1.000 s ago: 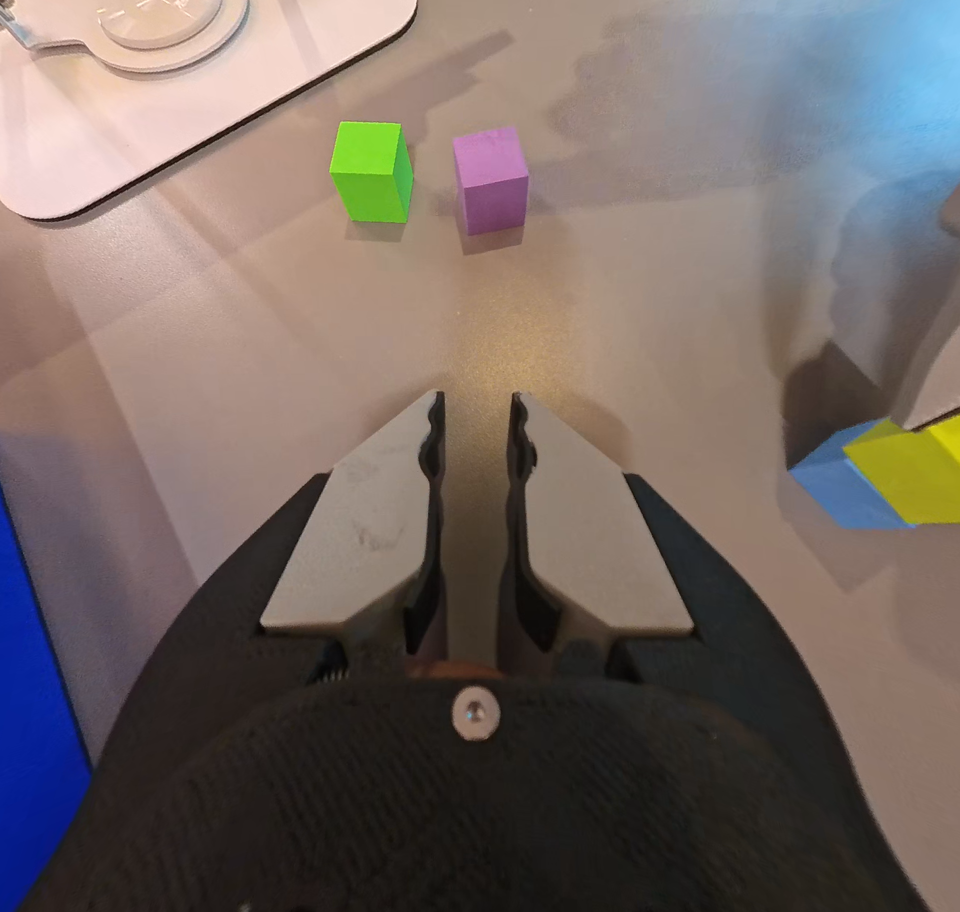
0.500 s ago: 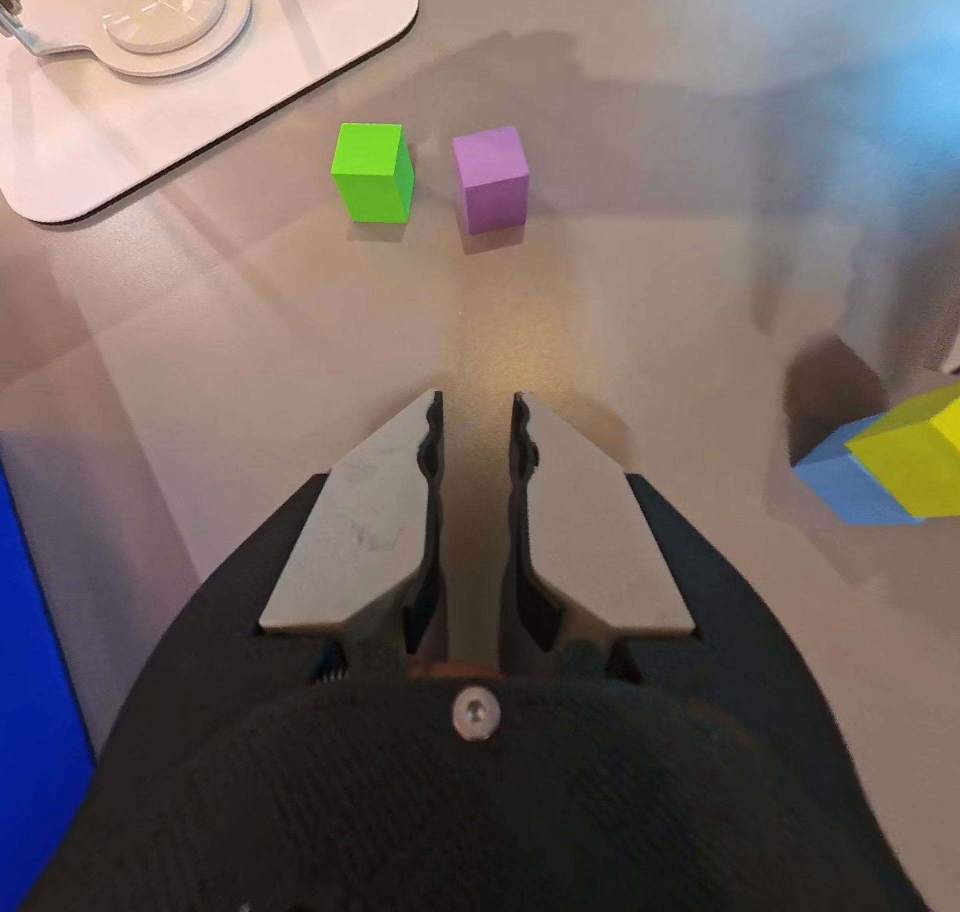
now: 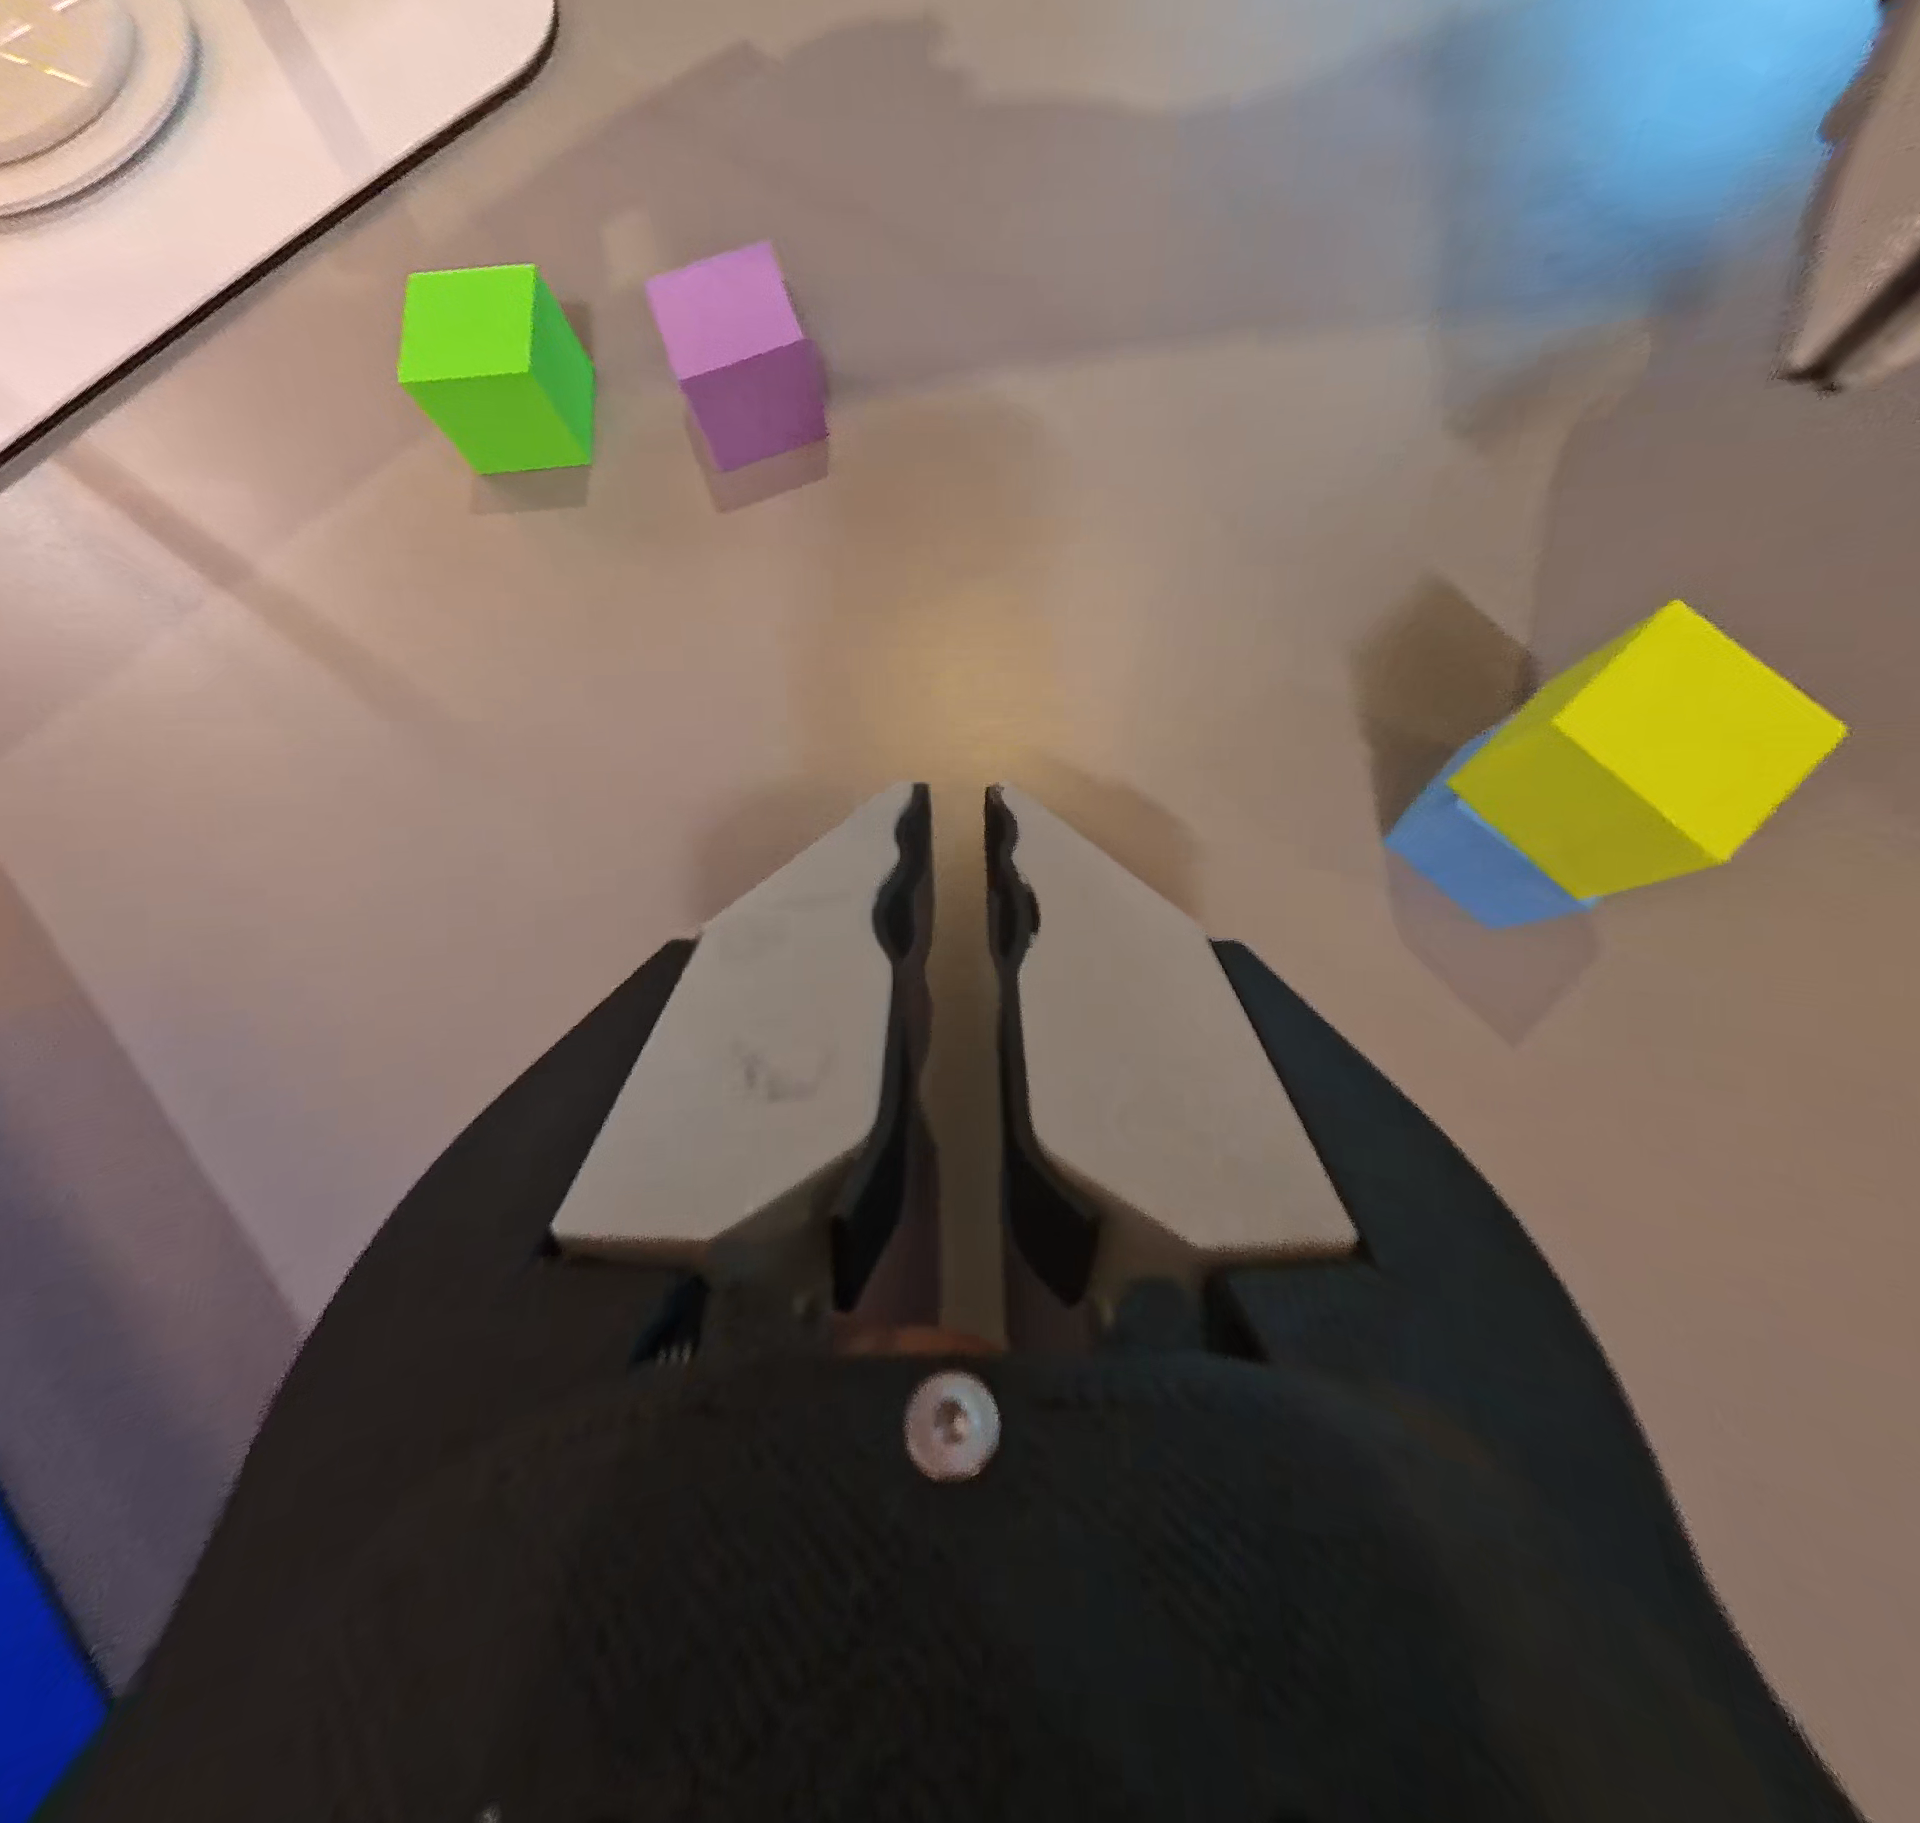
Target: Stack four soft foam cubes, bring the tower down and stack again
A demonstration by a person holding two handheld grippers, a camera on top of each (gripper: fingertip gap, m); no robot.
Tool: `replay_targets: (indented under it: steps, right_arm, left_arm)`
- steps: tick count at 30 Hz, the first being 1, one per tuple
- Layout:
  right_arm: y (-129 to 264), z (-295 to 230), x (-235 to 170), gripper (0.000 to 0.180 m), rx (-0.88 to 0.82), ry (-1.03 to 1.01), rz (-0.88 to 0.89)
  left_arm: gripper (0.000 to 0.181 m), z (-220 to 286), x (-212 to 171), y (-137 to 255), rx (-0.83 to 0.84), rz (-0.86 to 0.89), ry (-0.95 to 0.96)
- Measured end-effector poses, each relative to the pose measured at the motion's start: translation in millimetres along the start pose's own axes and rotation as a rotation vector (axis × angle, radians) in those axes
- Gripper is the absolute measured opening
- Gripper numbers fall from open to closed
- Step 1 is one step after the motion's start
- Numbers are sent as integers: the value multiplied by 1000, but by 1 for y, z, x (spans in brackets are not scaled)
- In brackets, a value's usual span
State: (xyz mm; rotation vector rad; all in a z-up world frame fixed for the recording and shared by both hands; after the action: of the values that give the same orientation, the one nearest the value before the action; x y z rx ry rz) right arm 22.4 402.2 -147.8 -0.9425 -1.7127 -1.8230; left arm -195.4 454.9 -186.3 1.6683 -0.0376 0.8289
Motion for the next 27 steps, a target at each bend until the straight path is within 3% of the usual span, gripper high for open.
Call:
replay_targets:
  steps: [4, 13, 19, 27]
  right_arm:
    - [-3, 10, -11, 3, -215, -134, -17]
    - [-26, 40, -10, 45, -511, -388, -78]
    - [-47, 60, 7, 51, -576, -390, -102]
    - [-64, 93, 19, 58, -481, -436, -108]
  left_arm:
    - [5, 3, 0, -1, 9, 14, -10]
    - [23, -5, -1, -1, 9, 19, 57]
    - [24, -6, -1, -1, 7, 19, 51]
    - [24, -6, -1, -1, 9, 18, 43]
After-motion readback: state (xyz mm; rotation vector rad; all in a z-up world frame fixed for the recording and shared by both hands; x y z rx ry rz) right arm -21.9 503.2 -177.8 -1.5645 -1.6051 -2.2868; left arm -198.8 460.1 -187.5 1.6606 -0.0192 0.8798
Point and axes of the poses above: each gripper's, where its closed fingertips meet, y back along the fingers, x out of its top, z = x × y across the jaws, the point moved 10 cm from there along y, back along the fingers, and after that the axes turned 14 degrees about -z, right-handed, at the moved point
